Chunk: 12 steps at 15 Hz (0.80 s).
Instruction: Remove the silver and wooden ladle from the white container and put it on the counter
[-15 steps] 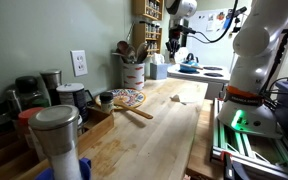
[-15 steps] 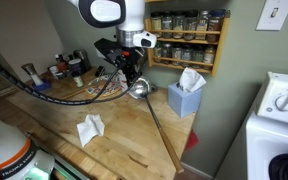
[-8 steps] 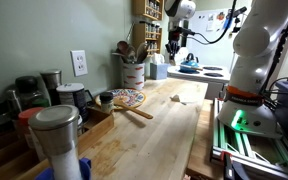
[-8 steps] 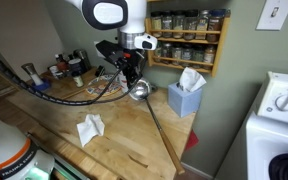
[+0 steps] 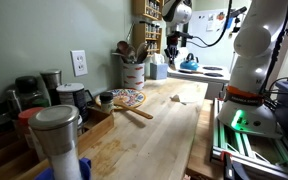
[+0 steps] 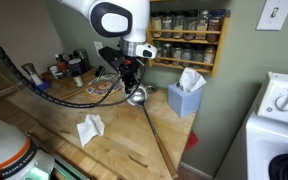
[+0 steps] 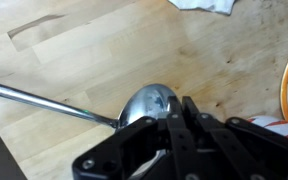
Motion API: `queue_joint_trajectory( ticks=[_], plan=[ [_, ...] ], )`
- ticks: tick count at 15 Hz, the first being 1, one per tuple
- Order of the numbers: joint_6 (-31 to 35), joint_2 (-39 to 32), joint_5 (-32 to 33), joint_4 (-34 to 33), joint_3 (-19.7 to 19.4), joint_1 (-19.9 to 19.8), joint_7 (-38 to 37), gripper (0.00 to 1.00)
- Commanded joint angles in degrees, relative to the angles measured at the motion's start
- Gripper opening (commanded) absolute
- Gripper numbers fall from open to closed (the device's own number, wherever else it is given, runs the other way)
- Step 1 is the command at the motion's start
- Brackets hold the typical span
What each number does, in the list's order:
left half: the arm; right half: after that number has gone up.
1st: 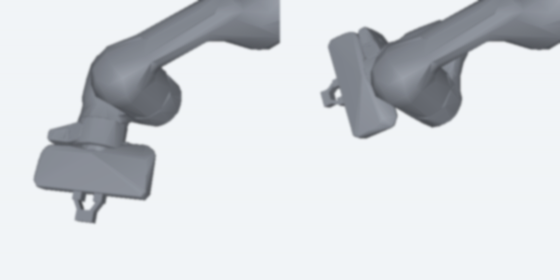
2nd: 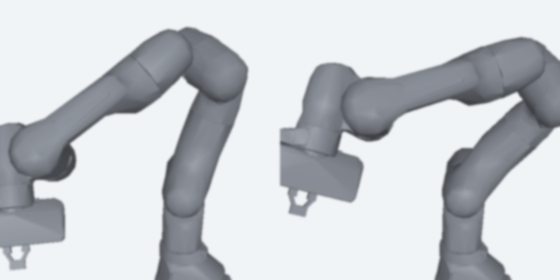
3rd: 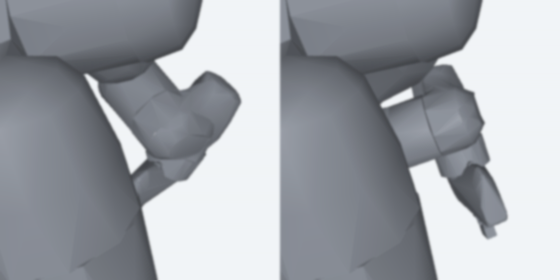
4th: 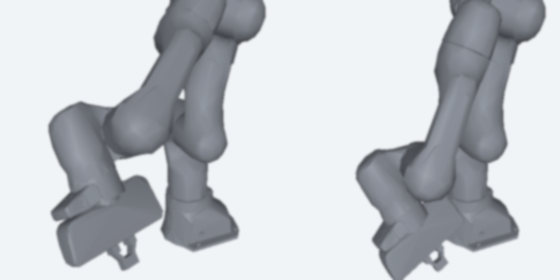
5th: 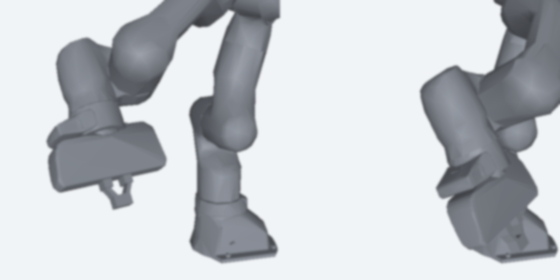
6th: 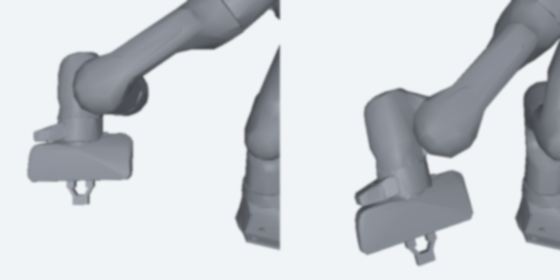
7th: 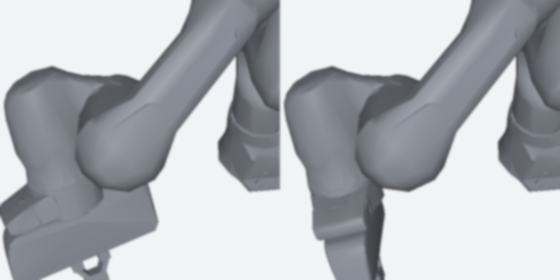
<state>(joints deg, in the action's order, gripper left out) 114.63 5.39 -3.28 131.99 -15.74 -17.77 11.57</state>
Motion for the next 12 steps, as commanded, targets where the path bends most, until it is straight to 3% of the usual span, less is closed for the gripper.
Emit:
queue_joint_trajectory(
  ticks=[1, 5, 12],
  plan=[
    [-3.6, -4.2, 1.9, -2.6, 0.2, 1.1, -5.3, 0.02],
    [-5.2, -8.1, 0.8, -4.0, 0.9, 1.8, -8.4, 0.02],
    [-5.8, -14.2, -2.2, -6.4, 1.6, 2.2, -7.5, 0.02]
  ],
)
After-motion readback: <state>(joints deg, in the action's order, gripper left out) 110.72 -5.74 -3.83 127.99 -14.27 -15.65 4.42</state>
